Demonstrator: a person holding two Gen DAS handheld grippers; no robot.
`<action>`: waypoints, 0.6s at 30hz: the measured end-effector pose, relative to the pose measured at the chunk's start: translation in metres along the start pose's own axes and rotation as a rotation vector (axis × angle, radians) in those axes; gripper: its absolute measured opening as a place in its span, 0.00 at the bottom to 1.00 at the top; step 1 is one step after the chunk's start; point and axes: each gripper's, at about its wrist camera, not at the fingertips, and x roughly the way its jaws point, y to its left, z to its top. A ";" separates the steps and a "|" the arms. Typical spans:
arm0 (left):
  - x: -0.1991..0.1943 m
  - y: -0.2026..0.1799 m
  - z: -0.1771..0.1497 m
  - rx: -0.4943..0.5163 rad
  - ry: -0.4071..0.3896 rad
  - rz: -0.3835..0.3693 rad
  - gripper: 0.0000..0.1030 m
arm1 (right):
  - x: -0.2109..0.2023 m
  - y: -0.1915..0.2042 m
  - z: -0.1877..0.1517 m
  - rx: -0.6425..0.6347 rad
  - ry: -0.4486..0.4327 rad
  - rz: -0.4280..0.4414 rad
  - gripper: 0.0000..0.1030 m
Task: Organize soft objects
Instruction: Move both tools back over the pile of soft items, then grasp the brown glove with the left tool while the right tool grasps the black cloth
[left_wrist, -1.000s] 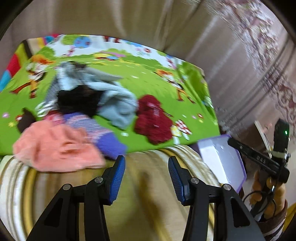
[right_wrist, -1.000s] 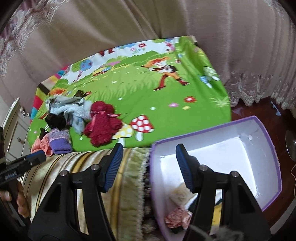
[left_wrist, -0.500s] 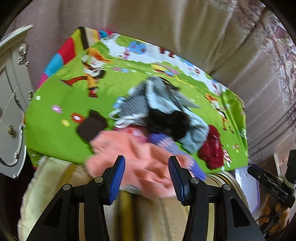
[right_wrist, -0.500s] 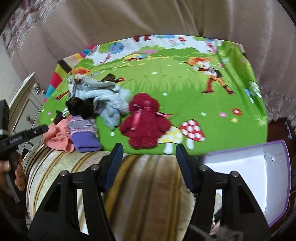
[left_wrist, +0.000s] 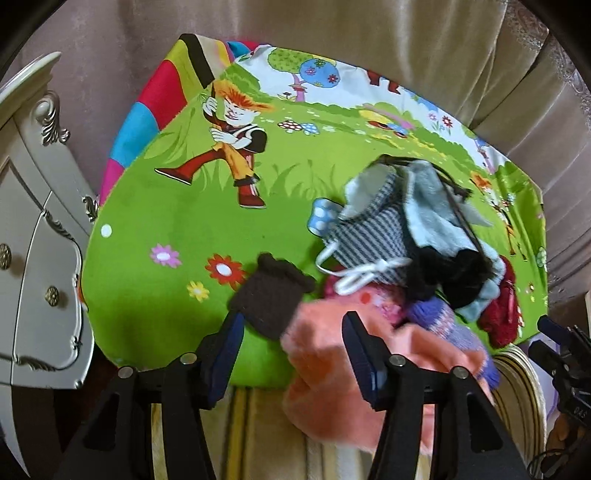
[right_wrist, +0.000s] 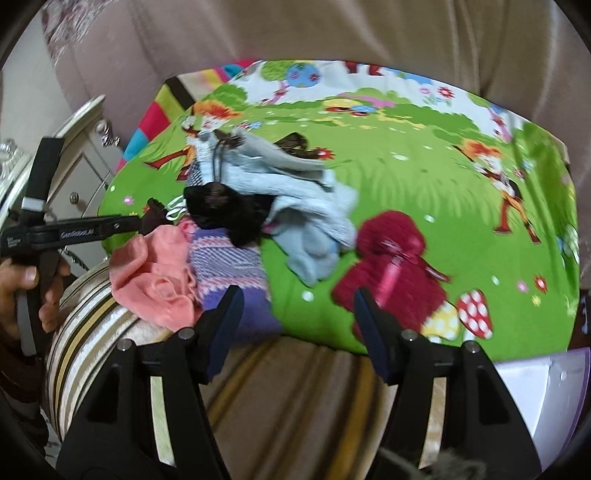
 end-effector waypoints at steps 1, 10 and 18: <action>0.004 0.003 0.002 -0.003 0.004 0.008 0.56 | 0.005 0.005 0.003 -0.013 0.003 0.004 0.64; 0.034 0.021 0.008 -0.031 0.064 0.007 0.56 | 0.045 0.030 0.030 -0.061 0.038 0.030 0.66; 0.046 0.018 0.010 0.003 0.054 -0.012 0.56 | 0.072 0.043 0.042 -0.079 0.056 0.033 0.67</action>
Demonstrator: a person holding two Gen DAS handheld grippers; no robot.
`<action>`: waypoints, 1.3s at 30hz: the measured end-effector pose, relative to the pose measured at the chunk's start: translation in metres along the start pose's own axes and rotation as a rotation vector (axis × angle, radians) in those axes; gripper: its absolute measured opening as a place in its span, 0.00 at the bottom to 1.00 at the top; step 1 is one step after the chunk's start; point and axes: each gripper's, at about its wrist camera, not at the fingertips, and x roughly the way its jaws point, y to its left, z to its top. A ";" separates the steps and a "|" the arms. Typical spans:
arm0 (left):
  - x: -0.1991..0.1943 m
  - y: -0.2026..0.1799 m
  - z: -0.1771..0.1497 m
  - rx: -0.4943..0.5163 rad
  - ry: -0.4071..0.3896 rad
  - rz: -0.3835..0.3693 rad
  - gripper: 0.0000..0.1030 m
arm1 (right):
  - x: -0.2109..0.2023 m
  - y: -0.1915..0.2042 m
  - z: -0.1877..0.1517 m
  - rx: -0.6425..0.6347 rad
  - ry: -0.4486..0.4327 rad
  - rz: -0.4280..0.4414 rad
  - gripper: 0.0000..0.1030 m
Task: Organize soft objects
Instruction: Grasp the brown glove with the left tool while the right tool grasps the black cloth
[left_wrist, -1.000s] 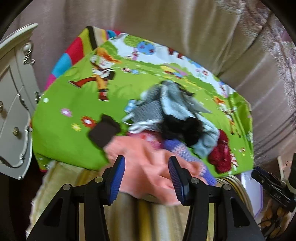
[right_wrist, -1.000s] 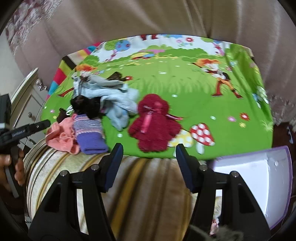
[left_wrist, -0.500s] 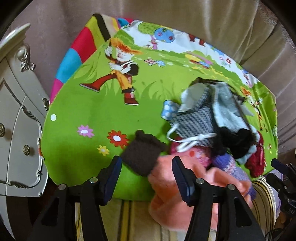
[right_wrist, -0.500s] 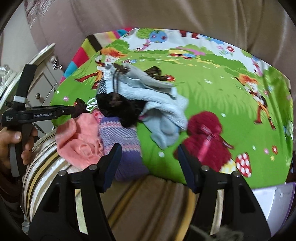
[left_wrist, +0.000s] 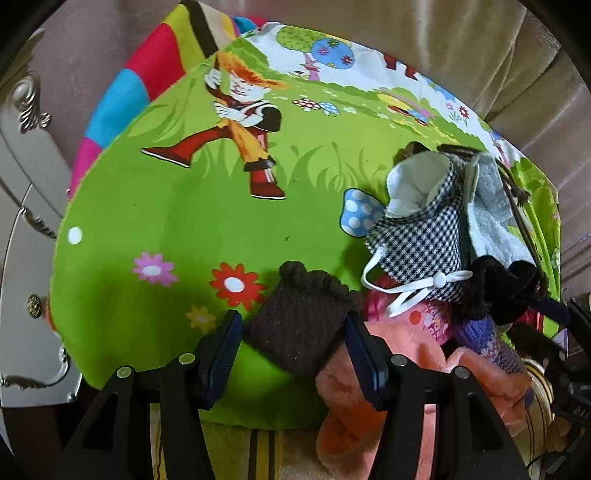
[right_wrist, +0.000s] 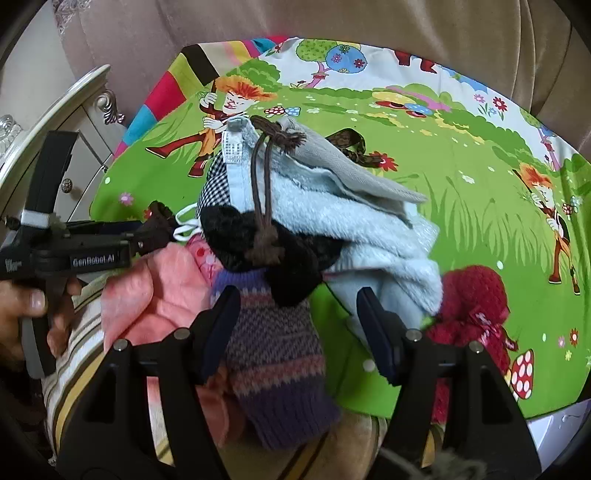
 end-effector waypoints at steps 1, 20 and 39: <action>0.002 -0.001 -0.001 0.008 -0.001 -0.002 0.55 | 0.001 0.000 0.001 0.001 -0.002 -0.002 0.67; -0.020 0.003 -0.011 -0.007 -0.113 -0.020 0.25 | 0.004 0.012 0.007 -0.017 -0.037 -0.022 0.16; -0.076 -0.029 -0.029 0.007 -0.227 0.019 0.24 | -0.069 -0.018 -0.030 0.092 -0.147 -0.001 0.15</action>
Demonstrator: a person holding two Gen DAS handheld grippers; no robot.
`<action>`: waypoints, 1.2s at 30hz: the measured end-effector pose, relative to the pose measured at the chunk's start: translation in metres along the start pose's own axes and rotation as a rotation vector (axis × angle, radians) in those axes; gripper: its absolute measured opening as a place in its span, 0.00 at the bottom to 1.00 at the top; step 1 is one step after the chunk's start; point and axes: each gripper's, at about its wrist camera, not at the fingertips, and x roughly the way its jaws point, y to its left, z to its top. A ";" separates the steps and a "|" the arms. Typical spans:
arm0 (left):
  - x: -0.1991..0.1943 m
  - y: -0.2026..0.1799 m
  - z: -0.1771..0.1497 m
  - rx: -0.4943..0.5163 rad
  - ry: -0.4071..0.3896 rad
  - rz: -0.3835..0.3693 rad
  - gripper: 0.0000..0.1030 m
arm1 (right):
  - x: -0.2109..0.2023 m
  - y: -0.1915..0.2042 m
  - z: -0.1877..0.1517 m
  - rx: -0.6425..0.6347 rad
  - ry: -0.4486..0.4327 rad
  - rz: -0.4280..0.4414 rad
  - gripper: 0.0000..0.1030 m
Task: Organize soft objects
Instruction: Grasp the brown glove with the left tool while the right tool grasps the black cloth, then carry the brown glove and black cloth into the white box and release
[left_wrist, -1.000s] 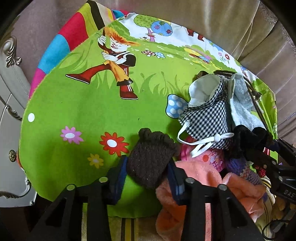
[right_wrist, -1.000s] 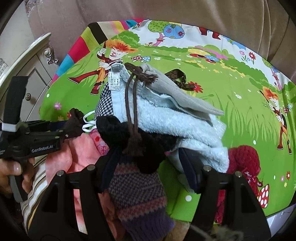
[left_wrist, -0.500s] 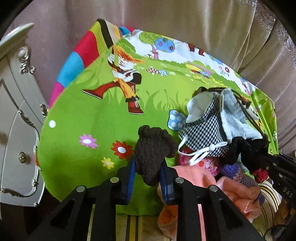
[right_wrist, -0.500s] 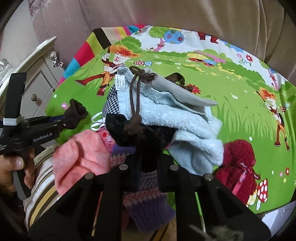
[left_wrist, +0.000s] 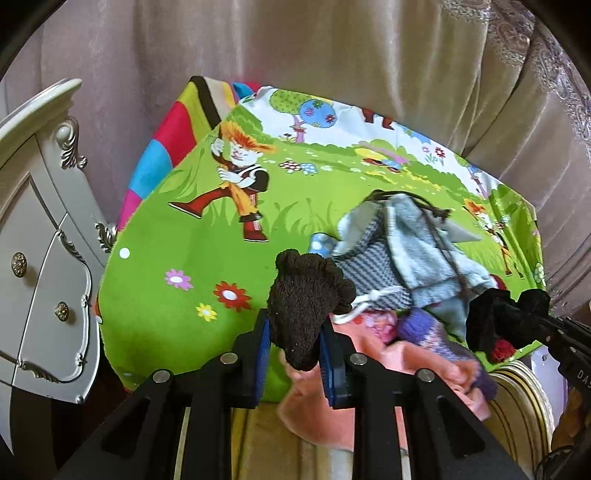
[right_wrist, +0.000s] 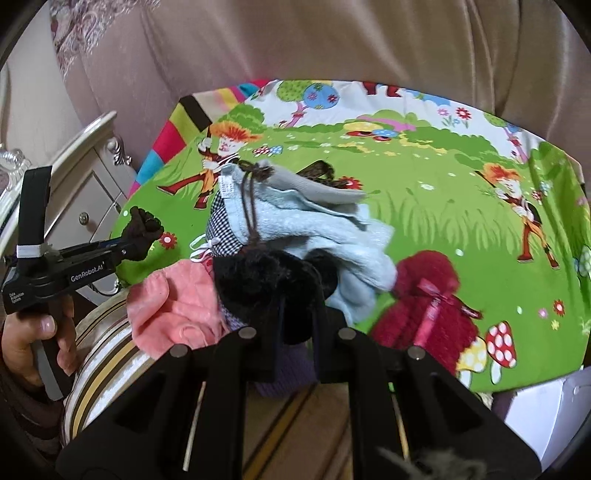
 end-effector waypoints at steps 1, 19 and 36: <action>-0.002 -0.004 -0.001 0.004 0.000 -0.003 0.24 | -0.005 -0.005 -0.003 0.010 -0.006 -0.002 0.15; -0.020 -0.107 -0.026 0.150 0.025 -0.110 0.24 | -0.064 -0.086 -0.051 0.171 -0.062 -0.060 0.15; -0.028 -0.215 -0.055 0.312 0.069 -0.239 0.24 | -0.119 -0.179 -0.110 0.345 -0.096 -0.191 0.15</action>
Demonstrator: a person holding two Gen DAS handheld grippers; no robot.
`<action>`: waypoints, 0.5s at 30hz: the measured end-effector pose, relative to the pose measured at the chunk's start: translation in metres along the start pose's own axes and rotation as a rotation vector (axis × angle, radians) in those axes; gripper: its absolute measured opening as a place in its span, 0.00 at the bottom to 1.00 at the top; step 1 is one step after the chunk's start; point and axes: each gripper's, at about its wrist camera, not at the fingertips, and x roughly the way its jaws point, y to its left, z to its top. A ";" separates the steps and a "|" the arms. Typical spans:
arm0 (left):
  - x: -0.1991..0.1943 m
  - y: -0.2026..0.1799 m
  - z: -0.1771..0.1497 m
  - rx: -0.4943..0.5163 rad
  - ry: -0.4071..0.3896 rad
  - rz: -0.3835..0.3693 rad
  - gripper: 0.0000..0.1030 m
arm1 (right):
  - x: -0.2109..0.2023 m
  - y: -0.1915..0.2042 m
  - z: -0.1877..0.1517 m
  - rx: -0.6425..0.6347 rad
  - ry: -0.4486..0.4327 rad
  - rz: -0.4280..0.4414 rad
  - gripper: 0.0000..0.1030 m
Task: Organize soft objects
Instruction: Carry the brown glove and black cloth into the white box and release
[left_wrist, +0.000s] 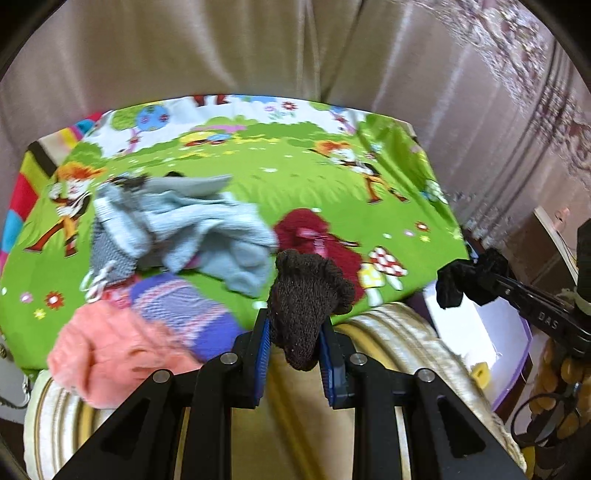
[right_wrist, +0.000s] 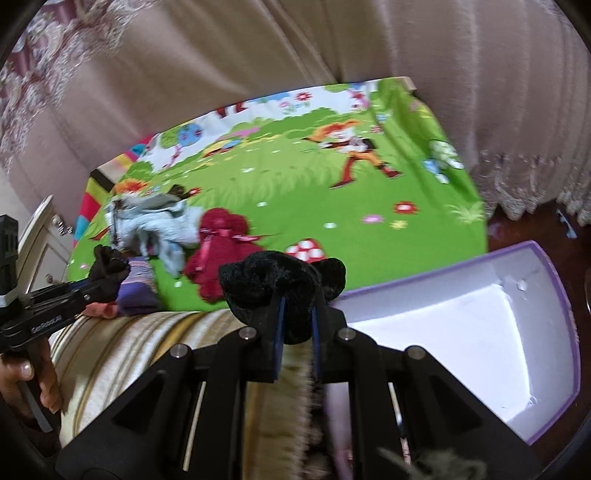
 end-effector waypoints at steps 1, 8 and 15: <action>0.001 -0.007 0.001 0.012 0.003 -0.010 0.24 | -0.003 -0.007 -0.001 0.009 -0.006 -0.018 0.15; 0.011 -0.066 0.000 0.105 0.032 -0.098 0.24 | -0.016 -0.046 -0.010 0.063 -0.024 -0.100 0.15; 0.021 -0.129 -0.006 0.215 0.065 -0.190 0.24 | -0.028 -0.077 -0.017 0.111 -0.042 -0.176 0.15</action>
